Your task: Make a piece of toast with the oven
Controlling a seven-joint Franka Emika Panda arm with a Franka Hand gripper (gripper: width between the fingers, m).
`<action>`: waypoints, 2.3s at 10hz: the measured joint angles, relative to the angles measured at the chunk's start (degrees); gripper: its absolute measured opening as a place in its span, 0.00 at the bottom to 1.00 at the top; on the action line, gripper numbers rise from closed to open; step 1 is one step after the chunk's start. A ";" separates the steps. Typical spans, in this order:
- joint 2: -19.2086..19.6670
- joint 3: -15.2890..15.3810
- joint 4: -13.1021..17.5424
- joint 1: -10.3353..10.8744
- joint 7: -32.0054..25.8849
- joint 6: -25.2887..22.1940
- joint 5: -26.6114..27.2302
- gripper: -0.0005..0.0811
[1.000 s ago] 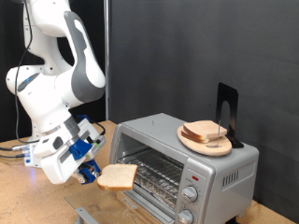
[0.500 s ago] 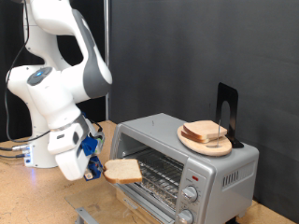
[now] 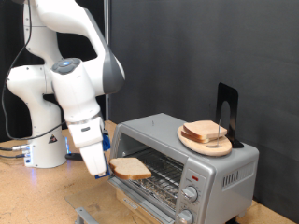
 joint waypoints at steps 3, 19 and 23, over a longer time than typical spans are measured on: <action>-0.01 2.41 0.18 0.78 4.03 1.29 -6.66 0.50; -4.11 6.71 -5.19 2.61 8.30 9.35 -5.97 0.50; -7.29 2.46 -8.68 1.72 4.53 5.90 9.82 0.50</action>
